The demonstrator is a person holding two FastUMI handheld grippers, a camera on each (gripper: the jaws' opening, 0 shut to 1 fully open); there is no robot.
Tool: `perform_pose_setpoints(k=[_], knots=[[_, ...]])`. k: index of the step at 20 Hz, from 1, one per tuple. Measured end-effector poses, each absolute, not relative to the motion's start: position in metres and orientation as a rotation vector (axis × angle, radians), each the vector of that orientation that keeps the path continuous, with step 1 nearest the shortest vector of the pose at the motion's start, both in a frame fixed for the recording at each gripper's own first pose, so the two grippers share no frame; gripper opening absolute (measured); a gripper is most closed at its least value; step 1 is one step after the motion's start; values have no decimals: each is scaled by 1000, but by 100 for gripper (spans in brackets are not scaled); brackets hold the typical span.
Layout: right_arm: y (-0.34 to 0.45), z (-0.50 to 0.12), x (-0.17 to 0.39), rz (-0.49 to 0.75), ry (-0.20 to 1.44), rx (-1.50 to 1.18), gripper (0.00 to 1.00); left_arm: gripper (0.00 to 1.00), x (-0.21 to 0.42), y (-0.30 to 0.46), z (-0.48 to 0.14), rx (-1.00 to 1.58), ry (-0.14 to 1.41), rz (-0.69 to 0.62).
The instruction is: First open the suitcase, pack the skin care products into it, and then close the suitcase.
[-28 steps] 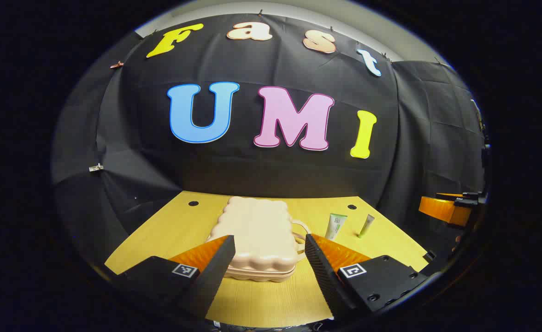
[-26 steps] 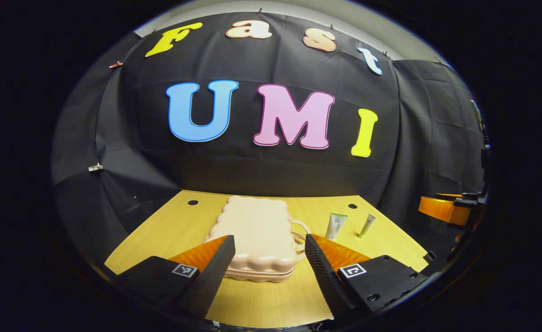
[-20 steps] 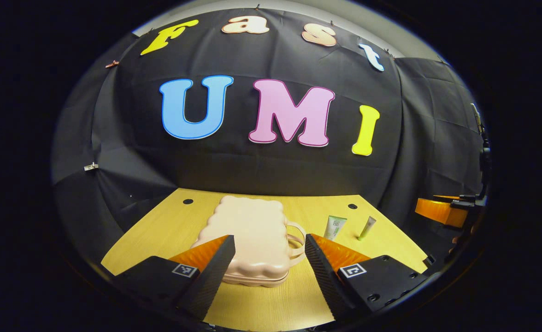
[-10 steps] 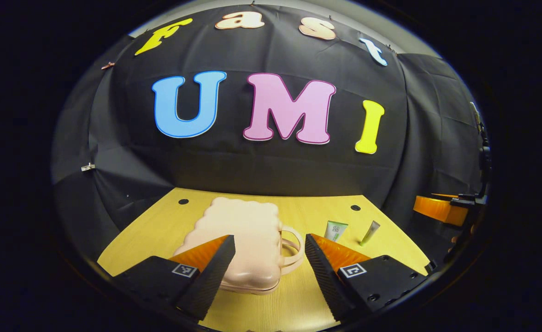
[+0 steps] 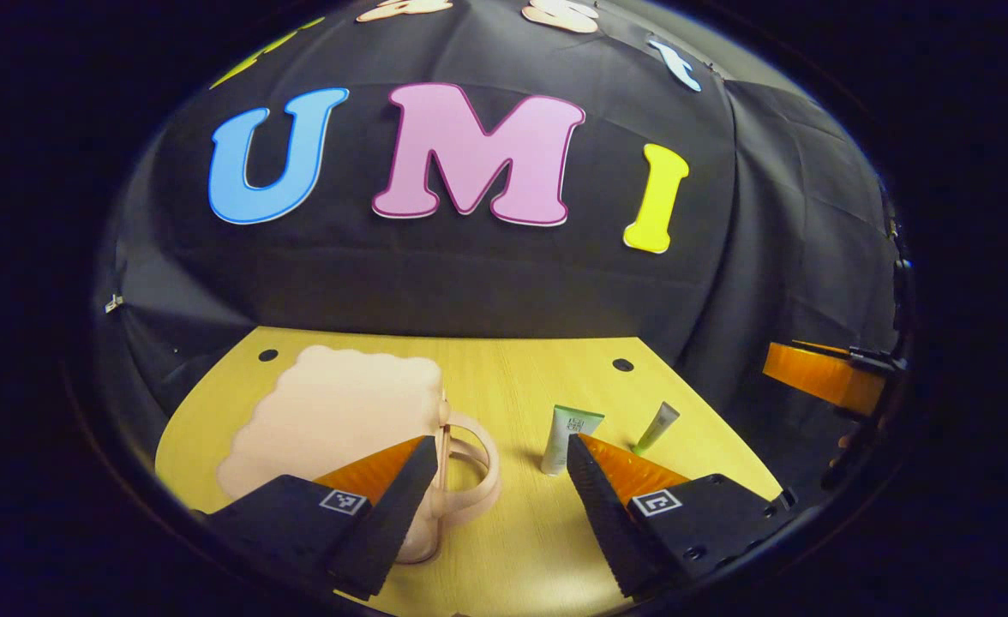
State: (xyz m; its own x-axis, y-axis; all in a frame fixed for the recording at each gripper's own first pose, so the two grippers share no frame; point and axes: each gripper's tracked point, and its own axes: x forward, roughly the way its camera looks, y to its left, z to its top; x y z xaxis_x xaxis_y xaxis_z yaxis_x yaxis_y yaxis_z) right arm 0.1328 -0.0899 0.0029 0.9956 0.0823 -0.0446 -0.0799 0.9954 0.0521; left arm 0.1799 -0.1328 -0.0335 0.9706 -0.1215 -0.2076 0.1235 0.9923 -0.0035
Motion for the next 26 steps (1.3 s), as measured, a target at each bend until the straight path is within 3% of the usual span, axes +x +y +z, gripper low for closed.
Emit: perform_pose_setpoints(k=[6, 12, 14, 15, 16, 17, 19, 23, 26], knots=[[-103, -20, 151, 145, 104, 6, 98, 87, 261, -139, -103, 43, 409, -69], [-120, -38, 163, 173, 153, 2, 98, 71, 291, -129, -158, 34, 582, 54], [-126, -41, 168, 166, 170, 34, 98, 53, 299, -111, -169, 52, 611, 124], [-128, -43, 170, 159, 178, 47, 98, 34, 304, -109, -175, 38, 627, 132], [-129, -43, 170, 157, 182, 52, 98, 31, 302, -110, -175, 37, 629, 129], [-130, -45, 171, 154, 186, 56, 98, 23, 302, -113, -169, 44, 616, 112], [-126, -42, 169, 159, 187, 61, 98, 16, 298, -119, -150, 77, 585, 72], [-111, -41, 163, 176, 187, 41, 98, 12, 285, -122, -74, 47, 463, 28], [-96, -32, 158, 175, 170, 32, 97, 15, 269, -85, 2, 29, 340, 37]])
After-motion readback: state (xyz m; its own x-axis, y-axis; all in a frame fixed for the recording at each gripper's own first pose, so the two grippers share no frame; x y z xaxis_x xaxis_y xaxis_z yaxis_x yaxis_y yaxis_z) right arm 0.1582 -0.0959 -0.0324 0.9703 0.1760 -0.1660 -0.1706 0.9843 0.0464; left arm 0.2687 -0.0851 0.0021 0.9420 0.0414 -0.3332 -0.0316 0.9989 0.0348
